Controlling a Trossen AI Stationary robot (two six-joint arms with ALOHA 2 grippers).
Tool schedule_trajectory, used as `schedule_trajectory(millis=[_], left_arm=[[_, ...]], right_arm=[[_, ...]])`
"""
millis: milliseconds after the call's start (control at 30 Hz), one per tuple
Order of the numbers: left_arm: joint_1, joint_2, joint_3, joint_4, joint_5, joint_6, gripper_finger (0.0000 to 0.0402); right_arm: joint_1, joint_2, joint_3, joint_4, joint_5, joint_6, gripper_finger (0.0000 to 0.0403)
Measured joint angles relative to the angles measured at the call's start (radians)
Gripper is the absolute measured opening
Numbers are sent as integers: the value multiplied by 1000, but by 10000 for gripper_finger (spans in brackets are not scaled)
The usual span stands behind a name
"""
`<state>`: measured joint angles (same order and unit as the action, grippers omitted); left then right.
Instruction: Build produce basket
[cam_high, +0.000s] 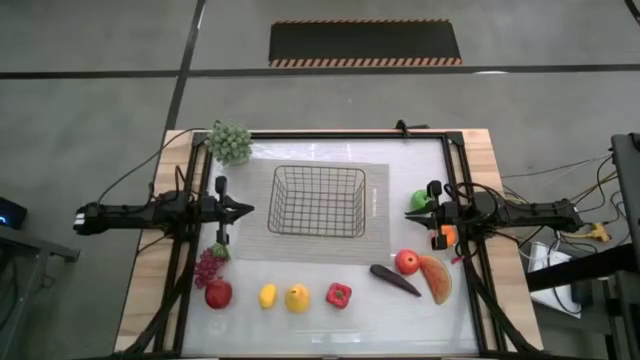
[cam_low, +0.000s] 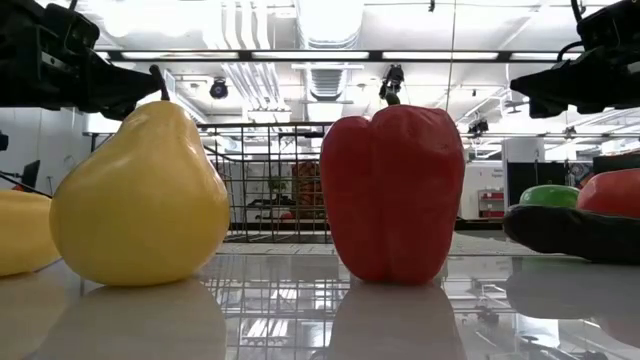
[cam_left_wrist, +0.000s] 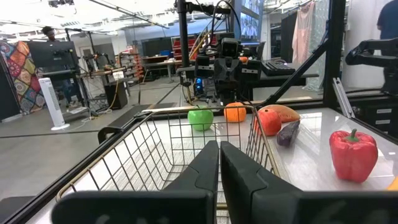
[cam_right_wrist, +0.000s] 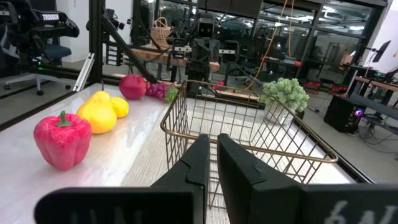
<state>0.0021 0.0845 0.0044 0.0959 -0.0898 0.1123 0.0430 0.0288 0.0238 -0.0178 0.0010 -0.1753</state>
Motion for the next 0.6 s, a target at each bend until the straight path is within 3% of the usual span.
schedule_trajectory(millis=[233,400,600], left_arm=[[0,0,0,0,0,0,0],[0,0,0,0,0,0,0],[0,4,0,135,12,-29,0]], right_arm=[[0,0,0,0,-2,30,22],[0,0,-1,8,-2,366,22],[0,1,-3,70,164,587,22]])
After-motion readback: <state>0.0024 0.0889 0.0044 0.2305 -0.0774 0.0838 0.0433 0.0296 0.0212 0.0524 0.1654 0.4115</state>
